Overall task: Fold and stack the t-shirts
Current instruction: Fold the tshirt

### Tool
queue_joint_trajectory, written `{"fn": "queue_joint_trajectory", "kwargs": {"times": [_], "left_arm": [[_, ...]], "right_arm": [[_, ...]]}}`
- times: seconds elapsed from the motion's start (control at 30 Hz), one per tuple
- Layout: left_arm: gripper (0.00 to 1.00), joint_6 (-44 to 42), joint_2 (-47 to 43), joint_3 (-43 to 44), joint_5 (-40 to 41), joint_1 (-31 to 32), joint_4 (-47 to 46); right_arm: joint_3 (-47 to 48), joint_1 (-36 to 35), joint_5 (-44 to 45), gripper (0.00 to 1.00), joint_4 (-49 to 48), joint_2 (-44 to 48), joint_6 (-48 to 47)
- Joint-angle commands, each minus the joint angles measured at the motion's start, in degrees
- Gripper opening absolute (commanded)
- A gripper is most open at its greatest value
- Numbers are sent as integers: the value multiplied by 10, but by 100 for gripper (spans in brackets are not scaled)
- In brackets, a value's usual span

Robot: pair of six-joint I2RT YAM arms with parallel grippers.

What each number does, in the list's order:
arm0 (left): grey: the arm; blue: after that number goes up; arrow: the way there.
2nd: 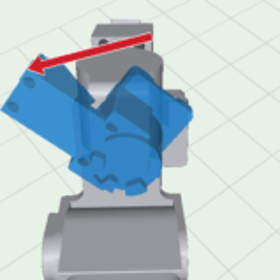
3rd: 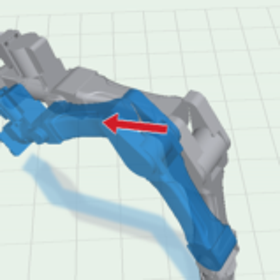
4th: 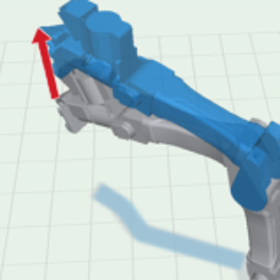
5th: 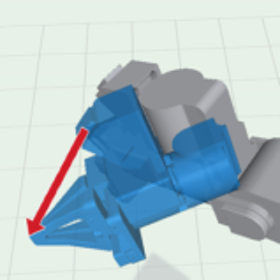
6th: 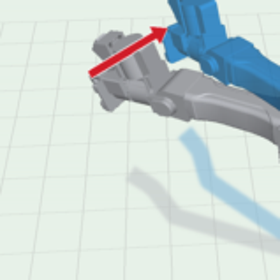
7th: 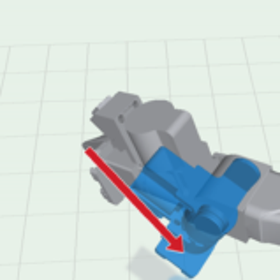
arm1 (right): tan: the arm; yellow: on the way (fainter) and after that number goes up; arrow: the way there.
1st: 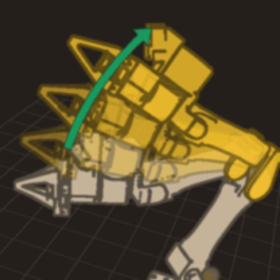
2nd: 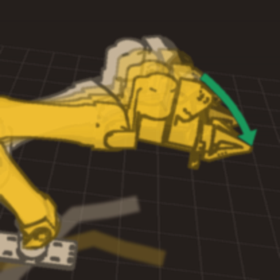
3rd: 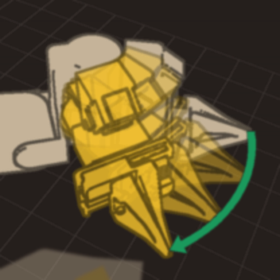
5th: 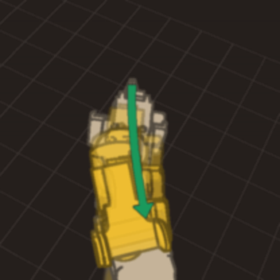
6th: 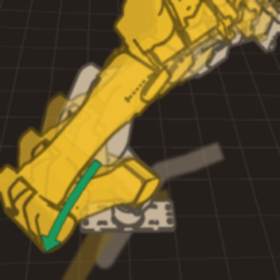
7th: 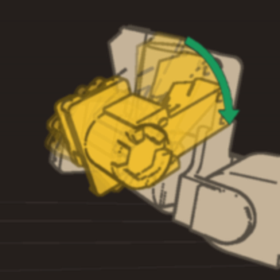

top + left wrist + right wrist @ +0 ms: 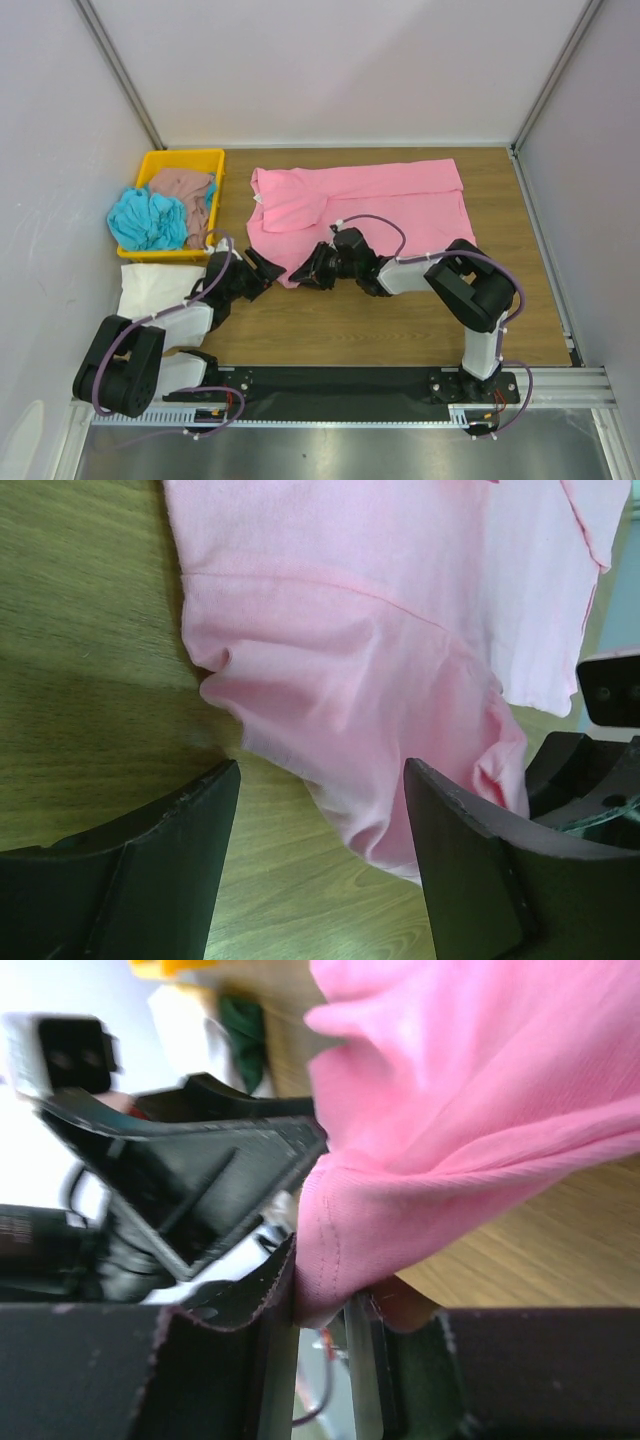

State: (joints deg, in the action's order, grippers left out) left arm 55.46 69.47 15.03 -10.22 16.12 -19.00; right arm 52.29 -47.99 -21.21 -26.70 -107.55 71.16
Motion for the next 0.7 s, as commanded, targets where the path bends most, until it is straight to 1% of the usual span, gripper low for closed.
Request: {"fn": "queue_joint_trajectory", "kwargs": {"times": [0.0, 0.13, 0.2, 0.23, 0.3, 0.57, 0.63, 0.67], "left_arm": [[74, -3, -7, -15, 5, 4, -30], [74, 0, 0, -16, -4, 4, -53], [75, 2, 5, -16, -9, 4, -70], [75, 3, 7, -16, -7, 4, -74], [75, 3, 18, -12, -13, 4, -90], [75, 8, 58, -3, -35, 17, -147], [74, 6, 56, -5, -31, 24, -156], [74, 3, 51, -7, -29, 27, -160]], "right_arm": [[-14, 11, -34, 27, -76, 15, 78], [-24, 14, -30, 26, -67, 12, 87], [-44, 16, -30, 26, -92, 15, 101], [-52, 18, -30, 25, -116, 16, 123], [-63, 22, -30, 22, -138, 24, 138], [-48, 26, -13, 22, -71, 38, 97], [-51, 28, -17, 21, -71, 37, 102], [-57, 29, -20, 21, -87, 37, 109]]}}
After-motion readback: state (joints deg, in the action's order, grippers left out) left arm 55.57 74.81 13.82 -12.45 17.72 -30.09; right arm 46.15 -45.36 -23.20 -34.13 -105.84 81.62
